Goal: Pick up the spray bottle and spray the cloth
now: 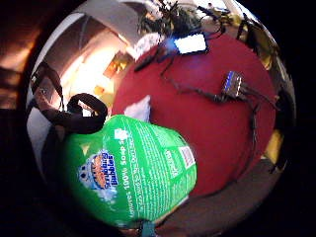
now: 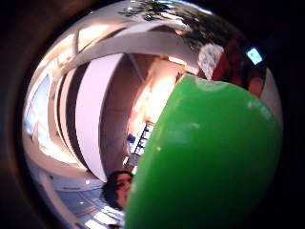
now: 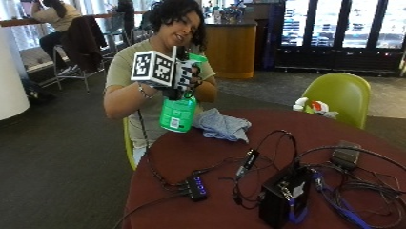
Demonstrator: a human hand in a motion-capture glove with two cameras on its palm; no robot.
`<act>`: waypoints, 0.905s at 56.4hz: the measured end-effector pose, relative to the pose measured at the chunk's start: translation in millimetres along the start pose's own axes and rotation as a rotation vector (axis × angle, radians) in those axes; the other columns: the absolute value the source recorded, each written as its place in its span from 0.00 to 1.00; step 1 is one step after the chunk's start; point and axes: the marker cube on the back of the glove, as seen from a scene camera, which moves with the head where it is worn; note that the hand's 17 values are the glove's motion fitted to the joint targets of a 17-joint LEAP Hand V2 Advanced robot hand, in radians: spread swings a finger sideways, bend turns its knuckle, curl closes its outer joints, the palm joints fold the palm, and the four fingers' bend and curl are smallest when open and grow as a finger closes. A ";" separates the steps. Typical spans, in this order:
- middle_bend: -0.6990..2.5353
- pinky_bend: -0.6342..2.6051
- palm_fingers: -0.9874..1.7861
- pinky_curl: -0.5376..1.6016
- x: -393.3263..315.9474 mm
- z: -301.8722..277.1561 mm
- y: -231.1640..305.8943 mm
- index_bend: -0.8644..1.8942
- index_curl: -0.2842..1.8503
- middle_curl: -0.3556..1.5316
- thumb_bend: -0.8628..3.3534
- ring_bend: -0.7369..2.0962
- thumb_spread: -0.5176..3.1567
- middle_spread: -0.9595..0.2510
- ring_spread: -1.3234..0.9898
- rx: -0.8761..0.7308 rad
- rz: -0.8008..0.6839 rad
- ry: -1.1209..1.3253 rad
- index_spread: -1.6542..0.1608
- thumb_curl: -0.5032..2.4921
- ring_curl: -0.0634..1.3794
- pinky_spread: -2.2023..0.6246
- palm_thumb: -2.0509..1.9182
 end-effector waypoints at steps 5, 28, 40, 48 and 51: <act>0.39 0.32 0.84 0.44 -17.6 10.6 7.4 0.42 0.36 0.47 0.20 0.47 0.27 0.65 0.49 -0.204 0.084 0.064 0.78 0.39 0.36 0.69 0.77; 0.40 0.33 0.83 0.44 -1.7 108.7 18.0 0.42 0.39 0.48 0.20 0.47 0.26 0.65 0.49 -0.884 0.527 0.680 0.79 0.41 0.38 0.70 0.78; 0.40 0.33 0.82 0.45 31.3 130.3 22.4 0.41 0.40 0.48 0.20 0.46 0.26 0.65 0.49 -1.021 0.686 0.980 0.79 0.42 0.38 0.71 0.78; 0.40 0.33 0.82 0.45 48.2 135.9 26.1 0.41 0.41 0.48 0.20 0.46 0.26 0.65 0.49 -1.063 0.727 1.005 0.79 0.42 0.38 0.71 0.78; 0.39 0.33 0.82 0.45 47.2 136.8 24.9 0.41 0.41 0.48 0.20 0.46 0.26 0.65 0.49 -1.061 0.729 0.964 0.79 0.42 0.38 0.71 0.78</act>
